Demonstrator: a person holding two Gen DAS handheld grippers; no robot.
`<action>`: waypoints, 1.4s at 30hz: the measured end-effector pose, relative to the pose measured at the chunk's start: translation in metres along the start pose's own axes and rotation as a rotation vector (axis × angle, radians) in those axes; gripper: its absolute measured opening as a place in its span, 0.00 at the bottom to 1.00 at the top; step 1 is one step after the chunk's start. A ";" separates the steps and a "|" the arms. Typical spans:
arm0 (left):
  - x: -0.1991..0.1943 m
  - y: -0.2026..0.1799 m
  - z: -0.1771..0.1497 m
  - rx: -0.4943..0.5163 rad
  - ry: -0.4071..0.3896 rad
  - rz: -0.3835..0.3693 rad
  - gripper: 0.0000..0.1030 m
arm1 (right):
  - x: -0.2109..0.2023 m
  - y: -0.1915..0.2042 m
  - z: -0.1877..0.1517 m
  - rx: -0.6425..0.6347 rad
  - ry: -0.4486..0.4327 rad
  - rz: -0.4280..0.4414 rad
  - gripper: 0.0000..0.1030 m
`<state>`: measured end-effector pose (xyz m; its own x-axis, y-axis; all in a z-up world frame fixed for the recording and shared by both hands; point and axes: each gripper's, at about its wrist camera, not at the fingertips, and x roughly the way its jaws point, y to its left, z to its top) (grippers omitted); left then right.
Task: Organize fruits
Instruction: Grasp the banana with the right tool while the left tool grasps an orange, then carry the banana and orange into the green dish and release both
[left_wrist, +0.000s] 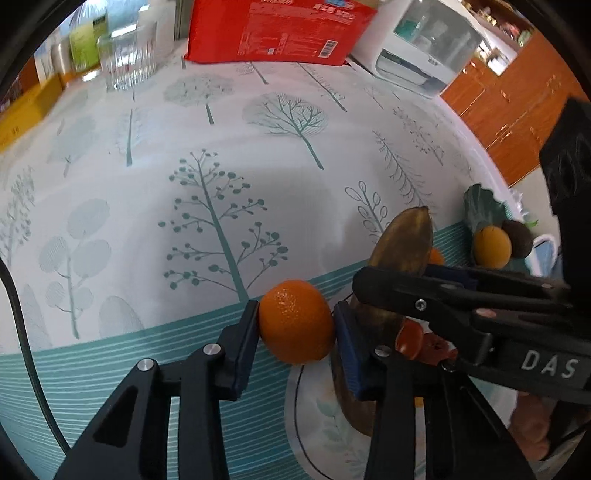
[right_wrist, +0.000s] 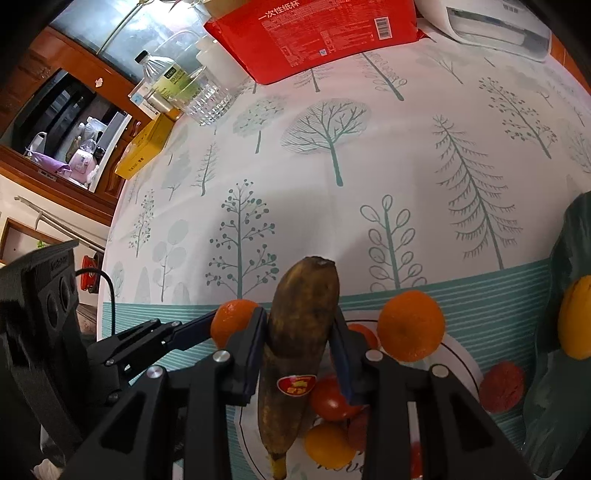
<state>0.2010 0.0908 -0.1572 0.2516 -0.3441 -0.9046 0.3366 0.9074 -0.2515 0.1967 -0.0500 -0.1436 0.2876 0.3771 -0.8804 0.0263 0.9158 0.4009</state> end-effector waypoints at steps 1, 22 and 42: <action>-0.001 -0.002 0.000 0.005 -0.004 0.015 0.37 | -0.001 0.001 0.000 -0.001 -0.002 0.002 0.32; -0.116 -0.049 -0.025 0.063 -0.162 0.094 0.37 | -0.098 0.009 -0.037 -0.018 -0.164 0.061 0.31; -0.059 -0.251 -0.014 0.278 -0.090 -0.035 0.37 | -0.227 -0.151 -0.075 0.112 -0.237 -0.135 0.31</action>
<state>0.0886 -0.1127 -0.0454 0.3110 -0.4053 -0.8596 0.5787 0.7982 -0.1670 0.0555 -0.2637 -0.0239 0.4893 0.1984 -0.8493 0.1809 0.9295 0.3214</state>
